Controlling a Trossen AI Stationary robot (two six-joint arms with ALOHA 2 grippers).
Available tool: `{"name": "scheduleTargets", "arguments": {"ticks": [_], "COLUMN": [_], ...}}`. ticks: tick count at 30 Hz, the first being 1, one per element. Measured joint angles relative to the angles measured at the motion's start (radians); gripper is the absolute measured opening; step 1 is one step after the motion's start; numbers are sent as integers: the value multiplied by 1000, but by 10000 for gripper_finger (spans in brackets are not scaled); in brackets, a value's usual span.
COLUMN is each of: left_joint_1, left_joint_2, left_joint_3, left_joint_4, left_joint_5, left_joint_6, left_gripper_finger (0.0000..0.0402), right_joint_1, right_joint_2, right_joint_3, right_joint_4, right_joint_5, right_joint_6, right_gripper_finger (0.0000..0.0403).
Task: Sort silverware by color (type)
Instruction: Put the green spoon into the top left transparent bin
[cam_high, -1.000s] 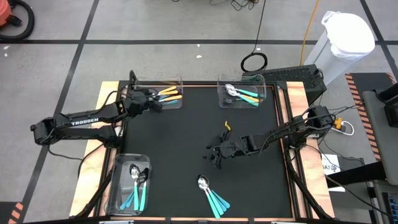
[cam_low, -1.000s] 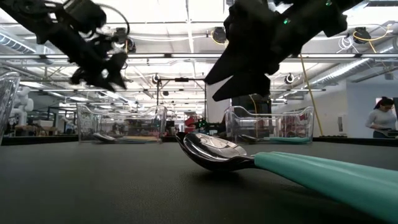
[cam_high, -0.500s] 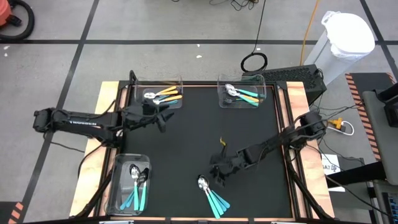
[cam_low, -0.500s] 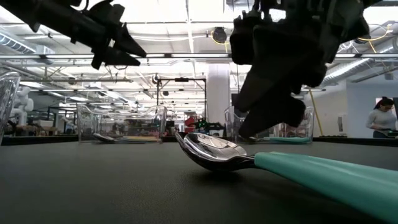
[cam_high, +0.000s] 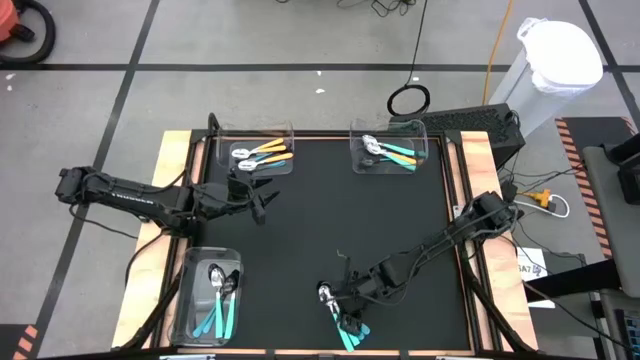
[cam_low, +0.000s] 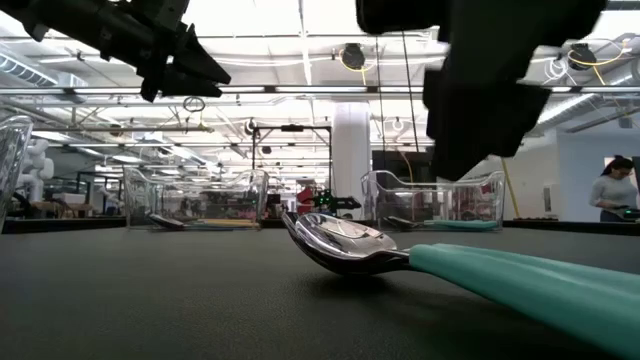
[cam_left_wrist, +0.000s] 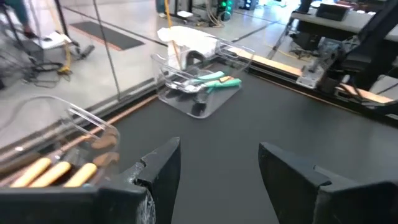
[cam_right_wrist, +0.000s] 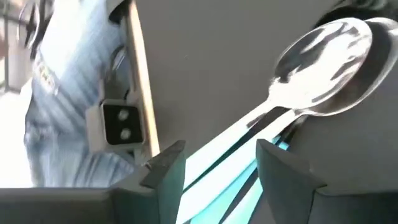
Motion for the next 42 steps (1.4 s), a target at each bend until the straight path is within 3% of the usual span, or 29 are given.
{"name": "scheduleTargets", "arguments": {"ticks": [6, 12, 15, 21, 27, 30, 33, 37, 42], "left_joint_1": [3, 3, 3, 3, 3, 3, 3, 3, 3], "left_joint_2": [0, 0, 0, 0, 0, 0, 0, 0, 1], "left_joint_3": [0, 0, 0, 0, 0, 0, 0, 0, 0], "left_joint_4": [3, -1, -9, -55, -49, -49, -51, -52, -52], "left_joint_5": [-67, -66, -65, -66, -81, -83, -83, -83, -83], "left_joint_6": [14, 33, 33, 31, 30, 19, 4, 3, 3], "left_gripper_finger": [212, 212, 212, 212, 212, 212, 212, 212, 212], "right_joint_1": [-47, -86, -112, -149, -206, -227, -228, -217, -180], "right_joint_2": [40, 173, 193, 119, 9, -43, -83, -99, -77], "right_joint_3": [2, 2, 2, 2, -1, -2, 0, 0, 0], "right_joint_4": [31, 216, 205, -122, -494, -529, -528, -498, -482], "right_joint_5": [-130, -411, -464, -326, 7, 98, 124, 145, 141], "right_joint_6": [-61, -10, 9, -16, -66, -63, -95, -275, -531], "right_gripper_finger": [143, 99, 78, 34, 16, 17, 25, 54, 119]}}
